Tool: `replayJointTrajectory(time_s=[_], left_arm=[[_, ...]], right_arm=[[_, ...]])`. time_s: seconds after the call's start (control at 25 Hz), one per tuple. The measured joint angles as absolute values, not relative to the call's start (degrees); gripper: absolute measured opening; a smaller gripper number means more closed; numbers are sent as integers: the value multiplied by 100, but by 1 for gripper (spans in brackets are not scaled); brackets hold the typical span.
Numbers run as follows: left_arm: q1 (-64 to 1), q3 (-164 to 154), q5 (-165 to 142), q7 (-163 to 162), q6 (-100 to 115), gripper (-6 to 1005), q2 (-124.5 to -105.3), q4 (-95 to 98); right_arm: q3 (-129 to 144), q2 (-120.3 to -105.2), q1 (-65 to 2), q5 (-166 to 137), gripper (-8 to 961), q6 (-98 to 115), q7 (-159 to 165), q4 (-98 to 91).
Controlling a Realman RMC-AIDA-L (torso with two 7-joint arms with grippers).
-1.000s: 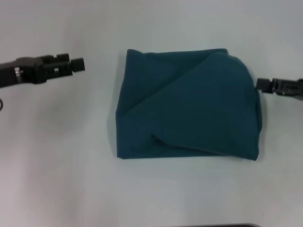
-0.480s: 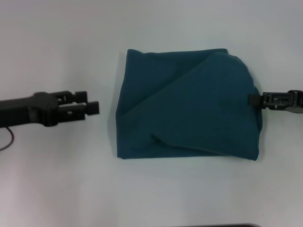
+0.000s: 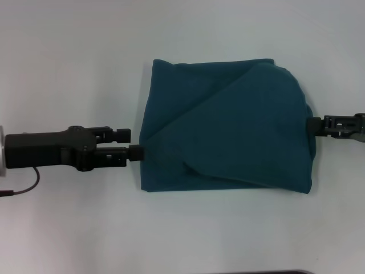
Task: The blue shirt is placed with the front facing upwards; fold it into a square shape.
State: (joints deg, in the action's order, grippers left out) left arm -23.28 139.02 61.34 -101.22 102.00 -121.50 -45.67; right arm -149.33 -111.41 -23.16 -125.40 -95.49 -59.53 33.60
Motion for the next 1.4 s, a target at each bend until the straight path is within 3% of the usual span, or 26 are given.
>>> replayJointTrajectory(time_s=[1.4], left_arm=[[-2692,12748,5923,-10045,9287,768,-12373,-3981]], right_arm=[[-14951,-11170,-2231,-12509,693,-9509,-5959,3349]])
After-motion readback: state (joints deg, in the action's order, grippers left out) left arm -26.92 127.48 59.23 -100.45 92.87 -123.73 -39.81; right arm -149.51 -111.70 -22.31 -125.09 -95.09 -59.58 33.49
